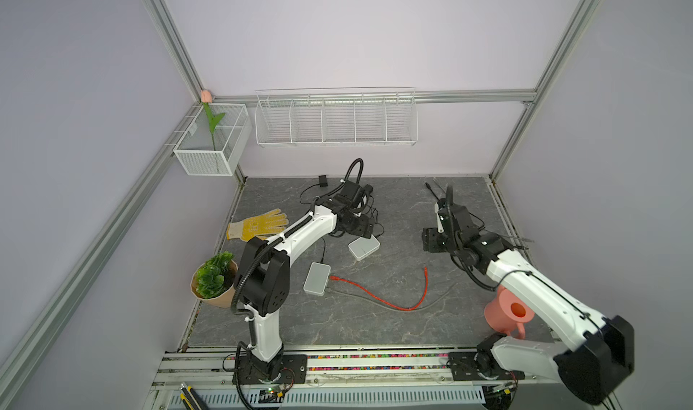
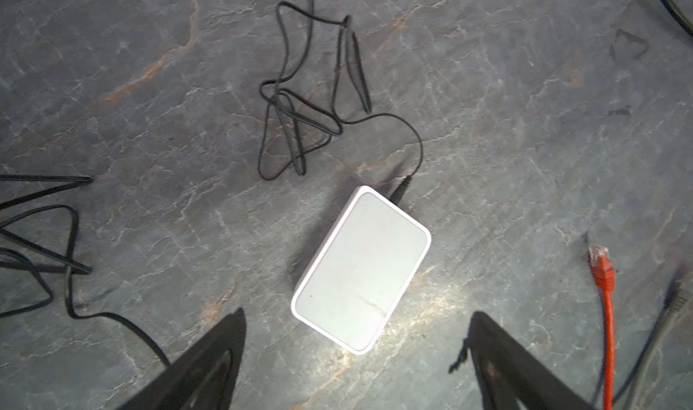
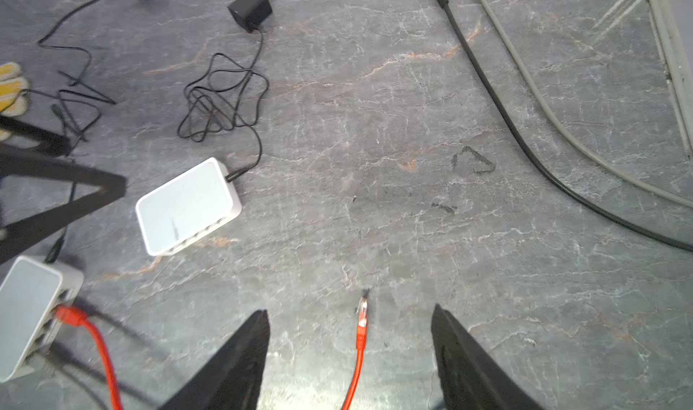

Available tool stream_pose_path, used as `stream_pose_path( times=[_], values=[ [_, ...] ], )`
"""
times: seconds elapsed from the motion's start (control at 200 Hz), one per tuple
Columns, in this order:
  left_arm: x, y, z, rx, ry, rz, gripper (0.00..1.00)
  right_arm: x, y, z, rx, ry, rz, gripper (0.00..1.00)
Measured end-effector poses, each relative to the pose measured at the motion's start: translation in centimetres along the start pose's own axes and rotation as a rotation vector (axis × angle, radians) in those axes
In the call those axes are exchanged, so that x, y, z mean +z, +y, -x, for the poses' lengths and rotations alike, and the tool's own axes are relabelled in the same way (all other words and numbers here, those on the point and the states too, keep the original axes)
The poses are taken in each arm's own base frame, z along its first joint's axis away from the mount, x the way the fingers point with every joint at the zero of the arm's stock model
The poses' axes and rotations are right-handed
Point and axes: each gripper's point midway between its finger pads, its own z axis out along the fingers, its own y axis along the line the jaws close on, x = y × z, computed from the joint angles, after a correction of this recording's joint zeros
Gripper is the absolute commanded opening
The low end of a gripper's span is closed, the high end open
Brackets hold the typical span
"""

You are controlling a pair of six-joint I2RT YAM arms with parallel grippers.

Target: Insert the plug into the switch port

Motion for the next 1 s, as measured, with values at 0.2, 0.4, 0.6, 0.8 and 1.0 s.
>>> stream_pose_path(
  times=[0.2,0.4,0.6,0.8,1.0],
  values=[
    [2.4,2.8,-3.9,-0.065,0.09,-0.018,0.8,6.3,3.7,-1.9,-0.055,0.173,0.116,0.29],
    [3.2,4.6,-5.3,-0.136,0.117,-0.067,0.69,11.7,9.2,-5.2,-0.091,0.32,0.245,0.22],
    [4.1,3.4,-4.5,-0.138,0.088,-0.135,0.53,15.6,13.1,-5.7,-0.095,0.375,0.318,0.18],
    [5.4,3.0,-4.6,-0.147,0.097,-0.171,0.51,17.4,14.9,-5.9,-0.082,0.39,0.36,0.17],
    [6.2,2.7,-6.0,-0.164,0.129,-0.198,0.48,18.9,16.8,-4.3,-0.066,0.368,0.404,0.18]
  ],
)
